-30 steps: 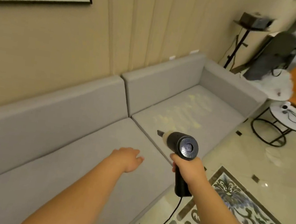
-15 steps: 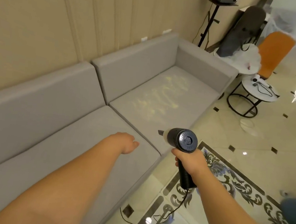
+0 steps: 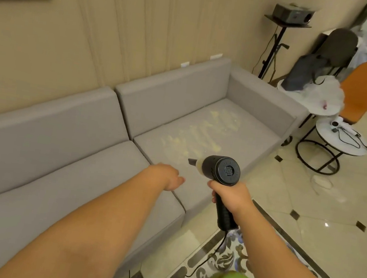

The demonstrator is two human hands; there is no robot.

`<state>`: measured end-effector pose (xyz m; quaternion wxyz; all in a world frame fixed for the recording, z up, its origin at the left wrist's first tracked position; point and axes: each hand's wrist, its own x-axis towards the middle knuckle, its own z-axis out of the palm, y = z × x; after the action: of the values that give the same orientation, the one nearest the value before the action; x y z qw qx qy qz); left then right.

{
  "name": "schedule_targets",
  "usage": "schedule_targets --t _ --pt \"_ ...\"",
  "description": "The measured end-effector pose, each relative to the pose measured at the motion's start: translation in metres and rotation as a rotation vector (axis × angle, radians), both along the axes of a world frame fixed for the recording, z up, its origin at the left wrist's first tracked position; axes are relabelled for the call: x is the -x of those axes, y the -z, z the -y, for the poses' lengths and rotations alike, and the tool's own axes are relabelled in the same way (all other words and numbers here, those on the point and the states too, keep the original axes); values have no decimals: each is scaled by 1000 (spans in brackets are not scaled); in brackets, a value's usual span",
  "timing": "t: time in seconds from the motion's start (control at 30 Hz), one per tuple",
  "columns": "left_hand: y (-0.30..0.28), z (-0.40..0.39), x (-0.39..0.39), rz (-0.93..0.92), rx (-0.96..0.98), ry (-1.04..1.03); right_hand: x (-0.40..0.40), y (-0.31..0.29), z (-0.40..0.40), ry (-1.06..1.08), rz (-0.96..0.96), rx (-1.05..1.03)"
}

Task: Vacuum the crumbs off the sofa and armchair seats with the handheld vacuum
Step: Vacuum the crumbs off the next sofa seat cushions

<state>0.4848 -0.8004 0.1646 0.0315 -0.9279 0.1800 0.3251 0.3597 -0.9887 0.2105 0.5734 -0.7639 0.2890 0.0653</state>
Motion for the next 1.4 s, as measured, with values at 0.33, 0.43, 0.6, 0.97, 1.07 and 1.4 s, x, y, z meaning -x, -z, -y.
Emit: schedule_targets --t 0.33,0.43,0.6,0.97,1.07,1.4 --pt "12 69 -48 52 80 -83 -70 15 86 -37 -33 -86" --pt "29 89 -75 43 72 -97 -96 27 107 -39 -83 -80" --pt "36 114 -132 -30 64 -145 -152 26 138 -42 -120 -32" --pt "29 115 -213 -85 57 -237 -256 9 160 -116 -109 -14" --pt "30 116 -225 -82 58 -268 -277 9 165 -178 -104 12" --pt "50 143 -240 -82 -12 -404 -331 26 199 -382 -134 0"
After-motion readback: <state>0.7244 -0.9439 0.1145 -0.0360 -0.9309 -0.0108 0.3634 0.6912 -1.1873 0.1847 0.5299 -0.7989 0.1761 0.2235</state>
